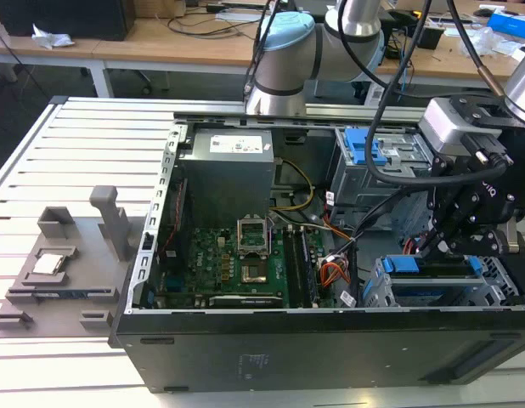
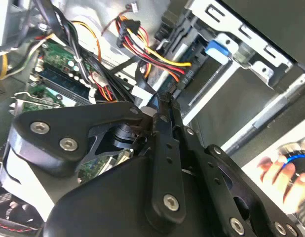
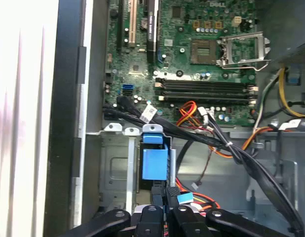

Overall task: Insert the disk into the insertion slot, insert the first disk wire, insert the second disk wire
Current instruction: 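Insert the second disk wire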

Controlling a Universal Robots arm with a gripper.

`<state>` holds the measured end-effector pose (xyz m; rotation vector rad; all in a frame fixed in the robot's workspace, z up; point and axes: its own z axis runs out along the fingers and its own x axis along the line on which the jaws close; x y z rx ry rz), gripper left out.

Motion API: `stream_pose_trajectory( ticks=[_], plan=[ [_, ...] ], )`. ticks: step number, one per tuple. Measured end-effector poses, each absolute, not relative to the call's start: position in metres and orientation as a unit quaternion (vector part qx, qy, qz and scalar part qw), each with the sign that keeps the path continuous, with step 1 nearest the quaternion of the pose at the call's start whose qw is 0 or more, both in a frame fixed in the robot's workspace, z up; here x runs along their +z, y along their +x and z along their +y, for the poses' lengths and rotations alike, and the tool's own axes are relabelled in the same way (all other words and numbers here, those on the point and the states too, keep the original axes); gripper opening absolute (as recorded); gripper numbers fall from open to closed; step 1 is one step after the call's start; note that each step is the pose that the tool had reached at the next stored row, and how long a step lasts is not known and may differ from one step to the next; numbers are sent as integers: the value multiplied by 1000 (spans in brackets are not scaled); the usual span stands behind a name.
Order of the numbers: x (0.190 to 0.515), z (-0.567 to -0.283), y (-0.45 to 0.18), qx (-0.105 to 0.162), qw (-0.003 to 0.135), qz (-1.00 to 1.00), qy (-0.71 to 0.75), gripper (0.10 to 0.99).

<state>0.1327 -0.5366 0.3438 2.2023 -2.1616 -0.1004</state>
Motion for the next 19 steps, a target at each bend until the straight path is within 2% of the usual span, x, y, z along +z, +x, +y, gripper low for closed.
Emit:
stream_pose_trajectory(
  ticks=[19],
  plan=[
    [342, -538, 140, -36, 25, -700, 713, 145]
  ],
)
